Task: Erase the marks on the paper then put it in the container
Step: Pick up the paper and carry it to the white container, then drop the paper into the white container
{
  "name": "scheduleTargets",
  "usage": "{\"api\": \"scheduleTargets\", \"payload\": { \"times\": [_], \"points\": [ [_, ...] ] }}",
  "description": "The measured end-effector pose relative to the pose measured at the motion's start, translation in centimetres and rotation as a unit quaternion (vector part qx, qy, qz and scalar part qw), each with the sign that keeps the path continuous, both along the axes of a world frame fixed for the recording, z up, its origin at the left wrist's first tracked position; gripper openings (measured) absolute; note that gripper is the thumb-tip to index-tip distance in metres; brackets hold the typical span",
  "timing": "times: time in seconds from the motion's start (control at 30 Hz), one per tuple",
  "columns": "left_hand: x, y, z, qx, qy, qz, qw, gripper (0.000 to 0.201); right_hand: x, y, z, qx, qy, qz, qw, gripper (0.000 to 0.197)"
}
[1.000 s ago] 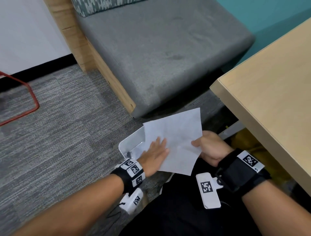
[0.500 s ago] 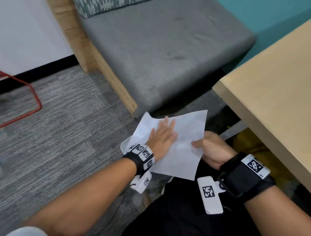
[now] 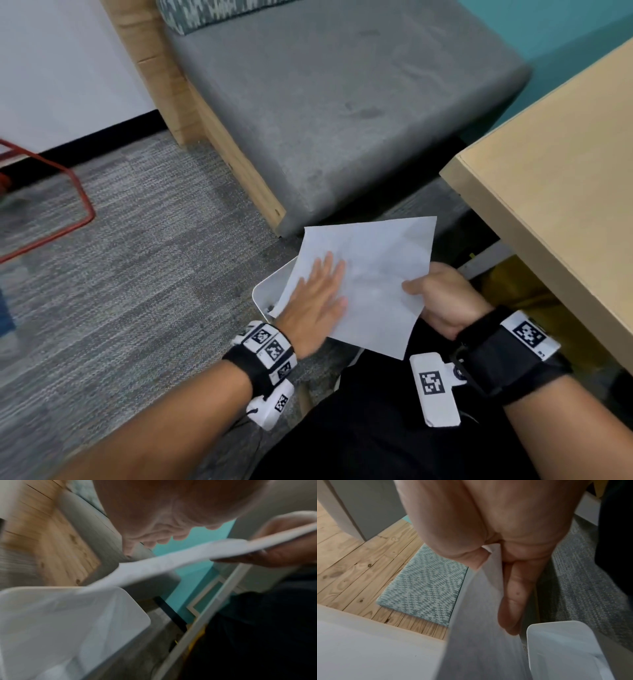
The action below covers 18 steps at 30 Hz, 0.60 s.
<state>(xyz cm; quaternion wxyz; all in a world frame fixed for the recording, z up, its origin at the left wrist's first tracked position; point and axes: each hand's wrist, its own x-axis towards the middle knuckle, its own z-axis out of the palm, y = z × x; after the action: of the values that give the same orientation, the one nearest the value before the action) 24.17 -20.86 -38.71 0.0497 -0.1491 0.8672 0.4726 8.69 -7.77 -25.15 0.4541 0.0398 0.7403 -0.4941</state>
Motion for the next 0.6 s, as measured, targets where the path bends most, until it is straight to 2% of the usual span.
{"api": "scheduleTargets", "payload": {
  "times": [0.07, 0.17, 0.23, 0.33, 0.4, 0.47, 0.6],
  "points": [
    [0.3, 0.8, -1.5, 0.025, -0.092, -0.038, 0.995, 0.069, 0.1, 0.0, 0.5, 0.009, 0.002, -0.001, 1.000, 0.036],
    [2.9, -0.2, -5.0, 0.006, -0.257, -0.002, 0.966, 0.082, 0.0, 0.9, 1.6, 0.008, 0.006, -0.002, 1.000, 0.036],
    [4.9, -1.6, -5.8, -0.017, -0.283, 0.032, 0.958, 0.090, 0.0, 1.8, 2.9, 0.011, 0.014, -0.002, 1.000, 0.033],
    [6.9, -3.5, -4.1, -0.031, -0.273, 0.069, 0.959, 0.074, 0.7, 3.1, 4.6, 0.010, 0.016, 0.021, 1.000, 0.033],
    [7.7, -5.1, -2.0, -0.035, -0.243, 0.113, 0.963, 0.066, 1.6, 3.6, 5.4, 0.005, 0.027, 0.066, 0.997, 0.043],
    [8.3, -6.4, 0.5, -0.031, -0.204, 0.146, 0.968, 0.064, 3.2, 3.8, 6.3, 0.032, 0.081, 0.128, 0.988, 0.043],
    [8.3, -6.9, 7.0, 0.008, -0.086, 0.160, 0.983, 0.066, 7.1, 4.4, 10.2, 0.039, 0.240, 0.285, 0.927, 0.037]
  ]
}}
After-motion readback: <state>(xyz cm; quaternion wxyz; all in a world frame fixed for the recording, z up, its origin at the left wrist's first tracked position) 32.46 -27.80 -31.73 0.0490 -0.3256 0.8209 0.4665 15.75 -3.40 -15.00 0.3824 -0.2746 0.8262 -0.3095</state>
